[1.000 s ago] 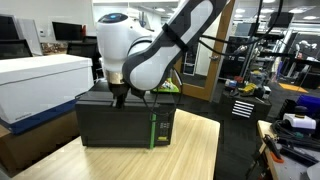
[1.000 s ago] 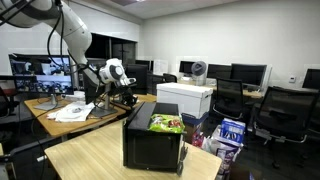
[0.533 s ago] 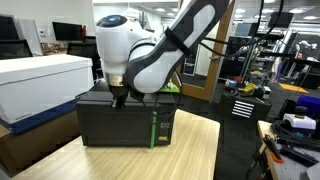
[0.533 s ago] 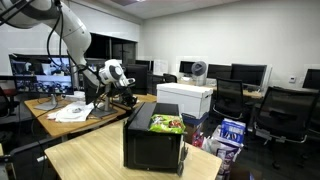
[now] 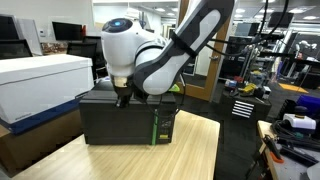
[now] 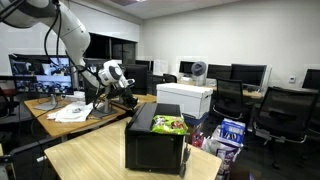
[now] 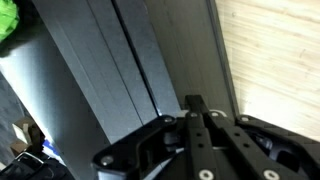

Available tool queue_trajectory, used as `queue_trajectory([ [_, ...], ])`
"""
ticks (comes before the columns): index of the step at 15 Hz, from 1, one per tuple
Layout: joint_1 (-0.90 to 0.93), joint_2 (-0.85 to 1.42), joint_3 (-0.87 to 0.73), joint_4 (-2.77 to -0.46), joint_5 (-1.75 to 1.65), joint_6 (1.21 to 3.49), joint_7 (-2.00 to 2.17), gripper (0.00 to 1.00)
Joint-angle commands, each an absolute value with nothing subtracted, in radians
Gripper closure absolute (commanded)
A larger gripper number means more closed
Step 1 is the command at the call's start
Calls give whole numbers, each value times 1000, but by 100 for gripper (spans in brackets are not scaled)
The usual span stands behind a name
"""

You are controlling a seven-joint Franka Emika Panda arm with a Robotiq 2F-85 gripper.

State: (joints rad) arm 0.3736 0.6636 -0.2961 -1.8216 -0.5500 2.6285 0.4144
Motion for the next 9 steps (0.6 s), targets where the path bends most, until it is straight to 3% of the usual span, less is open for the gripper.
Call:
queue_trajectory([
  [1, 279, 523, -155, -1955, -452, 2649, 254, 73],
  [9, 122, 280, 171, -2065, -128, 2466, -215, 23],
])
